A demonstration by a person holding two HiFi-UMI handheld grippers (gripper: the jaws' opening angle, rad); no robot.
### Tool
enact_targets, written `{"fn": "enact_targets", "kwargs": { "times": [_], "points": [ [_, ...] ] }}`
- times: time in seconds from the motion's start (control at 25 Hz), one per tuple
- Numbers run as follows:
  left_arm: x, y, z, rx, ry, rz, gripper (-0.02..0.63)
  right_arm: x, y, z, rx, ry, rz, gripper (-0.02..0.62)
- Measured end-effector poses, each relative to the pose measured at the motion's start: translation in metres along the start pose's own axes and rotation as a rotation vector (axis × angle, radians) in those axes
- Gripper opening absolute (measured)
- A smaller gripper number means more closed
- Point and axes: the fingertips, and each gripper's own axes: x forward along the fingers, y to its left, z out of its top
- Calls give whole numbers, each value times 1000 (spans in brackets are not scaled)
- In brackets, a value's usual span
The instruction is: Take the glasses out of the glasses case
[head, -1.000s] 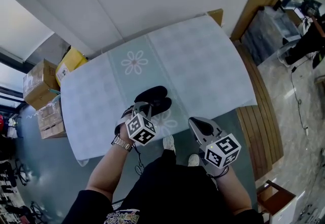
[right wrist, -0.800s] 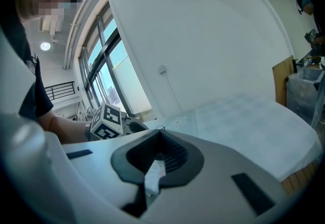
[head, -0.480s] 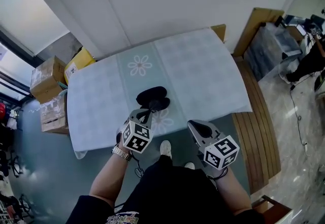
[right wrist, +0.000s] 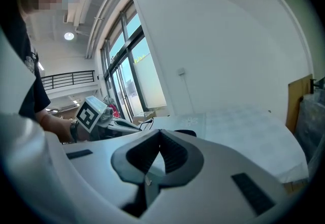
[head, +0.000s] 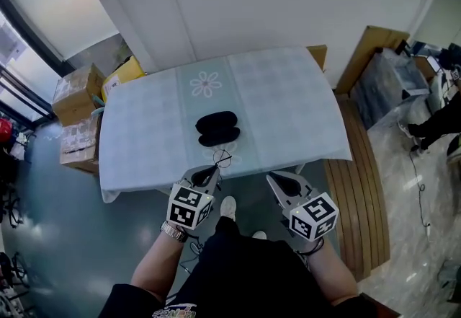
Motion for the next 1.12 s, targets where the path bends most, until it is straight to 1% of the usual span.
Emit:
{"fn": "enact_targets", "kwargs": {
  "times": [0.12,0.28,0.48,0.72,1.12],
  "points": [
    [-18,-17,-10,-60,-30,2,29,-9,9,-5,-12,7,23,23],
    [-41,-37,-20,-98,-58,2,29,-15,21,-11,-13,19,49,23],
    [-62,-54,-31,-142,-72,-13,29,-17,39,-17,-12,37,78,23],
    [-86,-51,-41,-148,-79,-16,29,-6,62,-24,-5,54,94,23],
    [-112,-18,-55,-107,-61,-71,29,24,93,-34,37,53,45,23]
  ]
}}
